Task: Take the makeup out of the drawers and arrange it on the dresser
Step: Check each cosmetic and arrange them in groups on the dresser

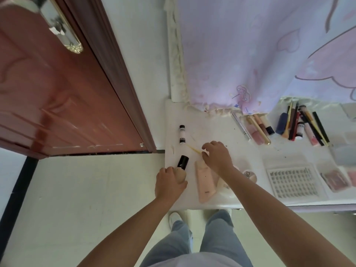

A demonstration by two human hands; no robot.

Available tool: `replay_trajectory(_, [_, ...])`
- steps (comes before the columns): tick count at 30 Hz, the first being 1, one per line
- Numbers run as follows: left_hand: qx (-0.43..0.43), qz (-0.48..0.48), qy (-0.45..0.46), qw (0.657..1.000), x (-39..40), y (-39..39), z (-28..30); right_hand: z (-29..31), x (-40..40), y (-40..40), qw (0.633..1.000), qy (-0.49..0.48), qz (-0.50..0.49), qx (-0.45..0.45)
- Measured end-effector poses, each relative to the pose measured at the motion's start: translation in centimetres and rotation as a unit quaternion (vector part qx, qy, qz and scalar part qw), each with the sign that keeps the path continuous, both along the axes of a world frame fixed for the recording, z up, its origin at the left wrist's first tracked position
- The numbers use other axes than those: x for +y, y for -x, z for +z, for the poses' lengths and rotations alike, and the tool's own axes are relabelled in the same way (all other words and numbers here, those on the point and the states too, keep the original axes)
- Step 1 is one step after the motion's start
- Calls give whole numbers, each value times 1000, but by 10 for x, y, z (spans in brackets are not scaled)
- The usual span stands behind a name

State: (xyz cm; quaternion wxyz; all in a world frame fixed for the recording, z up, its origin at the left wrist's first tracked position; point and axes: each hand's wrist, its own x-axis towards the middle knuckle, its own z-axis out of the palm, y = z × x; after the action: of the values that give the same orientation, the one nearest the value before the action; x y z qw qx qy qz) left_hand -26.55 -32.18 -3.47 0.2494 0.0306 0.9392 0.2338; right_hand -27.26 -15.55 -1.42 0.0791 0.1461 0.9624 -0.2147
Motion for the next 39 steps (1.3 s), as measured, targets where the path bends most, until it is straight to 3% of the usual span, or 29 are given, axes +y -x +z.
replay_trajectory(3, [0, 14, -13, 1000, -5, 6, 4, 3, -2, 27, 1000, 17, 20, -16])
replay_trajectory(8, [7, 129, -203, 971, -4, 72, 11, 1, -16, 74, 967, -26, 250, -32])
replay_trajectory(13, [34, 47, -150, 987, 18, 122, -6, -2, 2, 91, 994, 16, 104, -22])
replay_trajectory(17, [41, 55, -127, 990, 24, 116, -16, -2, 21, 67, 960, -12, 200, -197])
replay_trajectory(21, [44, 9, -84, 995, 35, 114, -12, -6, 20, 63, 947, -51, 225, -224])
replay_trajectory(24, [31, -33, -69, 997, 54, 112, -7, 0, 40, 62, 962, -55, 170, -206])
replay_trajectory(28, [45, -26, -93, 994, 73, 105, 1, 9, 90, 52, 992, -49, 37, -110])
replay_trajectory(33, [11, -62, -115, 991, 125, 106, 5, 6, 143, 44, 993, -48, -96, -56])
replay_trajectory(39, [-85, -93, -145, 981, 199, 99, 2, 0, 161, 43, 991, -40, -125, 38])
